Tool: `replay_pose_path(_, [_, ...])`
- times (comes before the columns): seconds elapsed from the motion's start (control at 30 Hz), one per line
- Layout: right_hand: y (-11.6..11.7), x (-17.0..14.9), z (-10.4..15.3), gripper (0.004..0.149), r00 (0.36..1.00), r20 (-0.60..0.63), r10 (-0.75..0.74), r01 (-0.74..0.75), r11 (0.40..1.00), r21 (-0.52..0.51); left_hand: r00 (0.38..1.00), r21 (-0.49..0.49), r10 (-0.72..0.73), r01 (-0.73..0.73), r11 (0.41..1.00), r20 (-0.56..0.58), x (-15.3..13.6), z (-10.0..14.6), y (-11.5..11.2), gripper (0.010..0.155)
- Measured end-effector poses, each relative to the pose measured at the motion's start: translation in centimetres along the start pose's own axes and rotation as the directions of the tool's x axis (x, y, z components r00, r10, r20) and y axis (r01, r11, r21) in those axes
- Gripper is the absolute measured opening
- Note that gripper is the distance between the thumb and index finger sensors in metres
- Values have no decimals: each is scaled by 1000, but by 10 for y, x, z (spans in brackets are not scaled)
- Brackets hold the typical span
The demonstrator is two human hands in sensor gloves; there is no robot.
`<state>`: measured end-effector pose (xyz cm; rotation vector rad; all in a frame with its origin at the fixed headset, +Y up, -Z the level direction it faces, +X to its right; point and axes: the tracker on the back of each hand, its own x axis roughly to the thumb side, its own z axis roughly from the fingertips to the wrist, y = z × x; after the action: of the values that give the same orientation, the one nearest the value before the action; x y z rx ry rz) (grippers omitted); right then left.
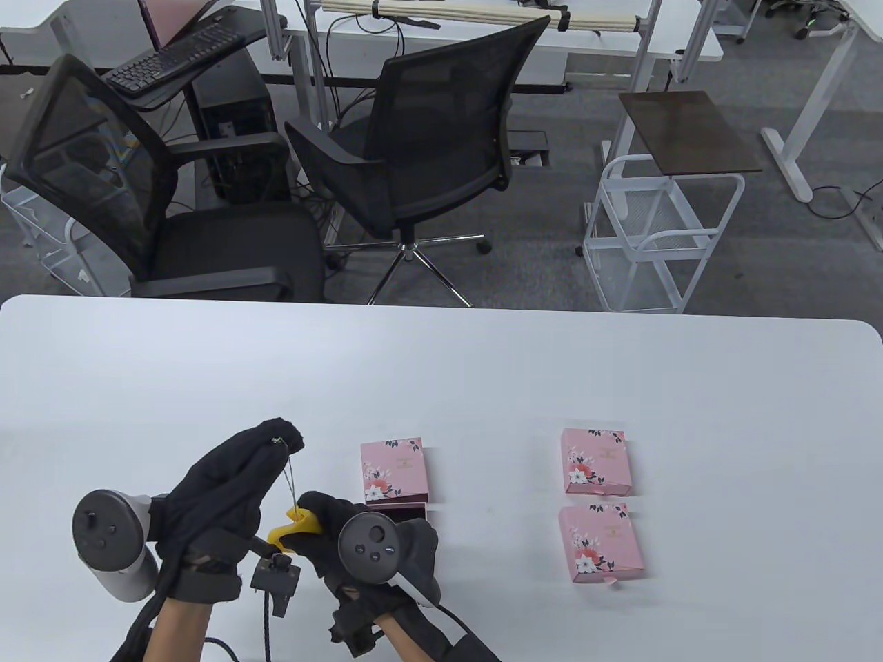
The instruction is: Dust necklace
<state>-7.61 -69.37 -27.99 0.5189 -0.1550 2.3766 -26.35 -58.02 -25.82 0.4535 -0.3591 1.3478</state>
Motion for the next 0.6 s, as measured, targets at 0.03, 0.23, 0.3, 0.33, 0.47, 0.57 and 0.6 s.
replay_pose_path(0.03, [1, 0, 0, 46, 1000, 6, -18, 18, 1000, 12, 1000, -3, 2, -2, 1000, 2, 0, 0, -1, 36])
replay_pose_path(0.23, [3, 0, -2, 38, 996, -1, -86, 86, 990, 108, 1000, 10, -9, 9, 1000, 0, 0, 0, 1, 36])
replay_pose_path(0.3, [2, 0, -2, 39, 996, -5, -86, 86, 990, 114, 1000, 17, -18, 18, 1000, -1, 0, 0, 2, 36])
replay_pose_path(0.33, [2, 1, -2, 39, 997, -16, -70, 72, 990, 122, 1000, 24, -26, 26, 999, 0, 0, 0, 3, 36])
replay_pose_path(0.47, [4, 2, -1, 40, 1000, 1, -4, 4, 991, 134, 1000, 37, -27, 27, 999, 0, 1, 0, 4, 36])
replay_pose_path(0.57, [7, 3, -1, 41, 1000, -3, -5, 5, 985, 174, 999, 46, -34, 34, 998, 2, 0, 0, 4, 36])
replay_pose_path(0.6, [8, 3, -1, 40, 1000, -5, 7, -6, 984, 177, 1000, 48, -26, 26, 999, 3, 0, 0, 4, 36])
